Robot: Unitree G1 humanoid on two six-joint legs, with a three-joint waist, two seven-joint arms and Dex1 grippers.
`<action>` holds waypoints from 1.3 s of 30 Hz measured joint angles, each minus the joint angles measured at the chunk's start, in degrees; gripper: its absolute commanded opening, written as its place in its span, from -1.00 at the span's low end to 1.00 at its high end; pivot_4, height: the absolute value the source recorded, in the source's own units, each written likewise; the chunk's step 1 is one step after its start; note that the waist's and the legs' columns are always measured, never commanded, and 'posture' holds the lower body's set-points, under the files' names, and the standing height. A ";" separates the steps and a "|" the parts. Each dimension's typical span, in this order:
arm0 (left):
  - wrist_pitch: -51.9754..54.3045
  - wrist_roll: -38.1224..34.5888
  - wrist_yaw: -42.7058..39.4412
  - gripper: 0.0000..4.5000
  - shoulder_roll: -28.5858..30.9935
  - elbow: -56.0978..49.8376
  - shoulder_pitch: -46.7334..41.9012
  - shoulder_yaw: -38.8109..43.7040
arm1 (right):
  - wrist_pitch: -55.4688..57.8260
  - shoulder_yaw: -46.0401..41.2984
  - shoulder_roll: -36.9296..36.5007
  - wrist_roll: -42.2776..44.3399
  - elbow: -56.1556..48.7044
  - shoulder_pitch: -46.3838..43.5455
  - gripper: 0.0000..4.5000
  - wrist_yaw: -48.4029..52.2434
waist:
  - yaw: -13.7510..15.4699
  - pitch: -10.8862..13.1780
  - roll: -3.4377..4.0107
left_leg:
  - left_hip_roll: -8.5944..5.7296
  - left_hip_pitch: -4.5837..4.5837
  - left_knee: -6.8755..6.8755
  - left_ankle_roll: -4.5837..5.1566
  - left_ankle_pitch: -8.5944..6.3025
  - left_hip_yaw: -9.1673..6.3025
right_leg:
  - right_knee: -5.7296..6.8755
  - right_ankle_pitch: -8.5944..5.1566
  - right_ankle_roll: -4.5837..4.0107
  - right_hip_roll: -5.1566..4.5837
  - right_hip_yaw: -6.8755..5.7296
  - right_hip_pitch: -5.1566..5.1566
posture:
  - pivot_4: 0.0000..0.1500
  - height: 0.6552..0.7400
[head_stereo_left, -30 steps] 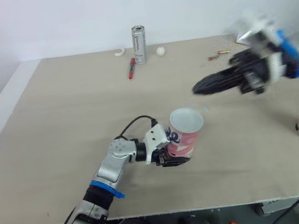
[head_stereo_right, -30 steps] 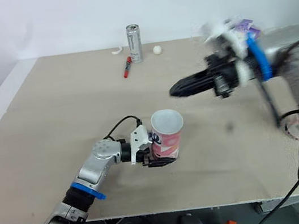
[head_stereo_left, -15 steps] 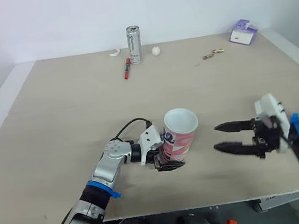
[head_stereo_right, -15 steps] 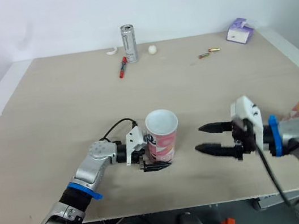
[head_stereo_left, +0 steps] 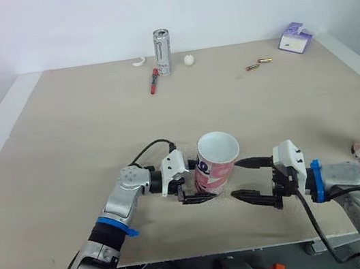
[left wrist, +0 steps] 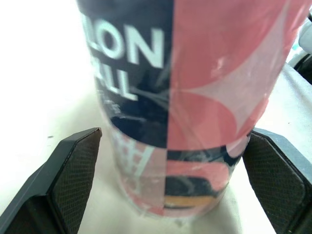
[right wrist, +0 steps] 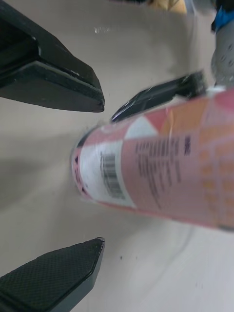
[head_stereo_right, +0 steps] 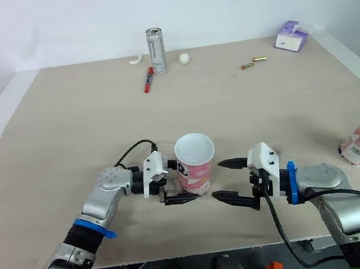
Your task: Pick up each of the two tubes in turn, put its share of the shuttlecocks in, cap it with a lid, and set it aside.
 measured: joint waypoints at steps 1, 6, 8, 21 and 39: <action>0.00 -0.29 -0.15 1.00 0.19 -0.52 0.00 0.18 | -0.42 0.52 0.22 -0.24 0.35 -0.30 0.95 -0.13 | 0.00 0.00 0.00 | 0.00 0.00 0.00 0.00 0.00 0.00 | 0.00 0.00 0.00 0.00 0.00 0.00 | 1.00 1.00; 0.10 -1.08 -2.03 1.00 3.16 -2.42 0.70 1.52 | -2.80 2.52 1.37 -1.32 2.43 -0.89 0.95 -1.06 | -0.03 0.00 0.00 | 0.01 0.00 0.00 0.00 0.00 0.00 | 0.00 -0.01 -0.02 0.03 0.00 0.00 | 1.00 1.00; 0.46 -1.68 -2.39 1.00 4.31 -2.61 1.25 2.37 | -3.23 3.25 1.60 -1.41 2.70 -0.95 0.95 -1.19 | -0.04 0.00 0.00 | 0.02 0.00 0.00 0.00 0.00 0.00 | 0.01 -0.01 -0.02 0.03 0.00 0.00 | 1.00 1.00; 4.23 -5.58 -5.77 1.00 8.95 -6.62 2.75 4.64 | -9.42 6.24 5.79 -3.59 5.94 -2.91 0.95 -2.69 | -0.04 0.00 0.00 | 0.00 0.01 0.02 -0.01 0.00 0.01 | 0.01 0.01 -0.01 0.04 0.03 0.02 | 1.00 1.00; 7.84 -7.64 -5.45 1.00 10.53 -10.02 5.30 5.05 | -14.21 11.65 13.40 -7.05 14.52 -8.48 0.95 -4.79 | -0.13 0.00 0.01 | 0.00 0.06 0.03 -0.03 0.02 0.08 | 0.07 0.03 0.00 0.11 0.19 0.03 | 1.00 1.00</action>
